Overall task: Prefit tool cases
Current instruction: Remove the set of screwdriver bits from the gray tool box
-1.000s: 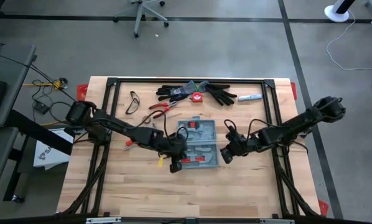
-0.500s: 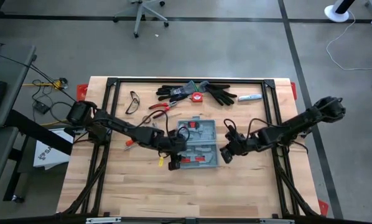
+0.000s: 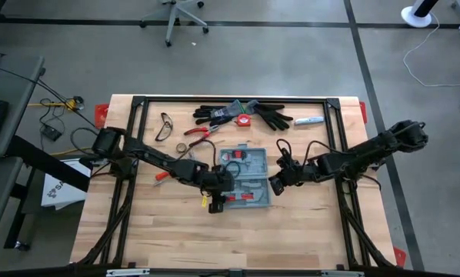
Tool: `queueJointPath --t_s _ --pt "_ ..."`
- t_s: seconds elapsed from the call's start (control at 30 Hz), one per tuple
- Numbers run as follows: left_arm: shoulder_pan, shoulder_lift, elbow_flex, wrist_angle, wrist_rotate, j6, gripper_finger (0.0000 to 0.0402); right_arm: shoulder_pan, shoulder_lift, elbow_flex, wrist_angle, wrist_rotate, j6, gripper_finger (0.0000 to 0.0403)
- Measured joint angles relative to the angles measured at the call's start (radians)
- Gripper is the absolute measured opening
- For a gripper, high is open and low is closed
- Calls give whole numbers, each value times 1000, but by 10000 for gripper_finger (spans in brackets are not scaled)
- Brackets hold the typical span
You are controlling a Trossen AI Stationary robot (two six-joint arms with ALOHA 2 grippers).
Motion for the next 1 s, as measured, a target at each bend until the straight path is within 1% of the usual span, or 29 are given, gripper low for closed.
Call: queueJointPath --t_s 0.23,0.33,0.67,1.0 --pt "-4 48 66 -6 -2 -11 198 1 0 0 -4 -9 0 0" --pt "-4 54 68 -10 -14 -38 198 1 0 0 -6 -25 0 0" --pt "-4 54 68 -26 -33 -107 197 1 0 0 -7 -27 0 0" --pt "-3 54 68 -26 -34 -108 197 1 0 0 -7 -31 -18 0"
